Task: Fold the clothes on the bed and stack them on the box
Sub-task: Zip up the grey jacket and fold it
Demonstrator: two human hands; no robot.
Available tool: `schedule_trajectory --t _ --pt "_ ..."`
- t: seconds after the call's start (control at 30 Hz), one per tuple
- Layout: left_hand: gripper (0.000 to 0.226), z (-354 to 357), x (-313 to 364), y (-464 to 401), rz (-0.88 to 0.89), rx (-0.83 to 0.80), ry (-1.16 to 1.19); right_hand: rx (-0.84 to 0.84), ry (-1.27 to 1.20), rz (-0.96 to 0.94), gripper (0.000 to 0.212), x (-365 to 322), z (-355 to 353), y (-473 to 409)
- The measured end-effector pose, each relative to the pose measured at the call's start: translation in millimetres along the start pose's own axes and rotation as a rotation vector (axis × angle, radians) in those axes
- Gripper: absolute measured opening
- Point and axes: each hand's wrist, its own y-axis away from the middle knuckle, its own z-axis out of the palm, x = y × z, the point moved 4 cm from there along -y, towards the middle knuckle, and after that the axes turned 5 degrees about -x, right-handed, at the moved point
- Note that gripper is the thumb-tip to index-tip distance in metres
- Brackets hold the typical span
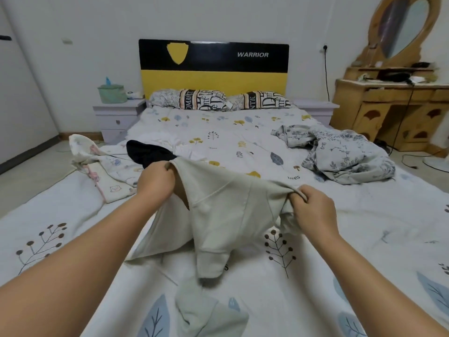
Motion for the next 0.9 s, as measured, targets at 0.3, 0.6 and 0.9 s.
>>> schedule_trajectory --t 0.3,0.6,0.9 --pt "0.025 -12 -10 -21 -0.178 -0.061 0.844 -0.114 0.29 -0.092 0.024 -34 34 -25" --pt "0.011 7 -17 -43 -0.353 -0.328 1.342 -0.341 0.119 -0.025 0.02 -29 94 12" --pt "0.025 8 -10 -64 -0.284 -0.193 1.485 -0.629 -0.234 0.133 0.038 -30 181 48"
